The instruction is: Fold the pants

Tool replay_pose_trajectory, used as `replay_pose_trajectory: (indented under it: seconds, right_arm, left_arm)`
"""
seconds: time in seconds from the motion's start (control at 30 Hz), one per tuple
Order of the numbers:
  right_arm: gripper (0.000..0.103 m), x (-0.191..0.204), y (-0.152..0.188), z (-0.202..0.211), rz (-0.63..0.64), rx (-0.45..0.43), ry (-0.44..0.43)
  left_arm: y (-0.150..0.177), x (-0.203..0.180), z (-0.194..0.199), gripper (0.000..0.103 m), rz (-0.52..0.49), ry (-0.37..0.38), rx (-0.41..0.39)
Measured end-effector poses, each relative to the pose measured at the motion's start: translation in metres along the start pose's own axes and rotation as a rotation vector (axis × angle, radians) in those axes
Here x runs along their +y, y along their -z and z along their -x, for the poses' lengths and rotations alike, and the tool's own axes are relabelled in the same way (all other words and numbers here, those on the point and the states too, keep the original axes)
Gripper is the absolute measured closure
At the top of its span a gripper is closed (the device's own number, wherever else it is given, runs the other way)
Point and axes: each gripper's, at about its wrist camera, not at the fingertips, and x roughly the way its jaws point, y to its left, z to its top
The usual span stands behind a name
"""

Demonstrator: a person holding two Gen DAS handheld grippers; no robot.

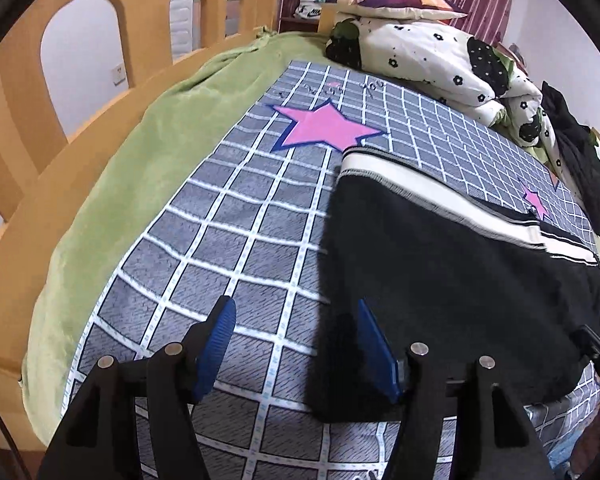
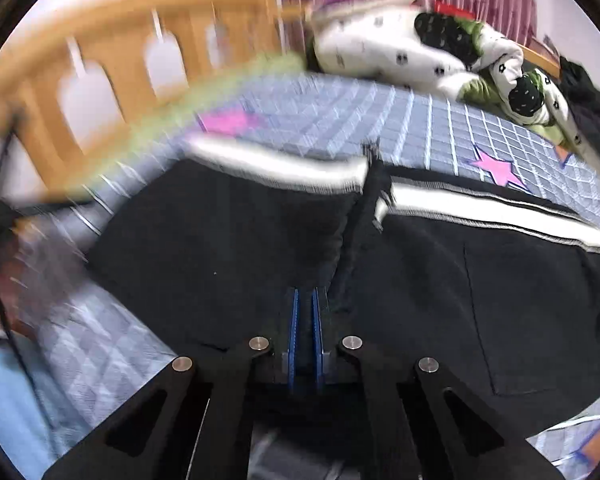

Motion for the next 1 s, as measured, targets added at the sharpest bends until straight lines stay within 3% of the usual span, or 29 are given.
replay_pose_trajectory:
  seconds: [0.07, 0.2, 0.33, 0.4, 0.5, 0.57, 0.63, 0.7, 0.77, 0.8, 0.87, 0.9, 1.0]
  right_arm:
    - [0.098, -0.012, 0.008, 0.009, -0.073, -0.005, -0.032]
    - [0.094, -0.008, 0.025, -0.017, -0.007, 0.097, 0.038]
    - [0.064, -0.004, 0.012, -0.003, 0.028, 0.047, 0.043]
    - [0.058, -0.006, -0.002, -0.003, 0.017, 0.004, 0.033]
    - [0.059, -0.005, -0.022, -0.025, 0.027, 0.021, 0.09]
    - [0.076, -0.01, -0.036, -0.045, 0.008, 0.045, 0.129]
    - [0.082, -0.013, -0.043, -0.059, -0.007, 0.063, 0.112]
    - [0.098, -0.01, -0.045, -0.08, 0.039, 0.107, 0.145]
    - [0.098, -0.004, -0.043, -0.08, 0.103, 0.073, 0.188]
    - [0.098, -0.006, -0.044, -0.07, 0.111, 0.014, 0.2]
    - [0.098, -0.024, -0.048, -0.056, 0.002, -0.047, 0.143]
    - [0.098, -0.034, -0.048, -0.058, -0.056, -0.04, 0.111]
    - [0.098, -0.03, -0.041, -0.084, 0.001, 0.04, 0.174]
  left_arm:
    - [0.001, 0.004, -0.001, 0.042, 0.01, 0.018, 0.006]
    - [0.001, 0.007, -0.001, 0.042, 0.007, 0.011, 0.002]
    - [0.002, 0.004, -0.003, 0.042, -0.016, 0.007, 0.01]
    - [0.002, 0.002, -0.004, 0.042, -0.028, 0.003, 0.013]
    - [0.003, 0.001, -0.005, 0.042, -0.032, 0.004, 0.02]
    - [0.004, 0.002, -0.006, 0.042, -0.035, -0.005, 0.025]
    - [0.005, 0.004, -0.008, 0.042, -0.04, -0.021, 0.029]
    - [0.006, 0.008, -0.01, 0.042, -0.039, -0.039, 0.034]
    - [0.007, 0.012, -0.012, 0.042, -0.024, -0.049, 0.045]
    - [0.008, 0.015, -0.012, 0.042, -0.015, -0.046, 0.051]
    - [0.009, 0.02, -0.015, 0.042, 0.0, -0.034, 0.062]
    - [0.01, 0.022, -0.016, 0.042, 0.005, -0.029, 0.066]
    - [0.011, 0.027, -0.02, 0.042, 0.037, 0.029, 0.093]
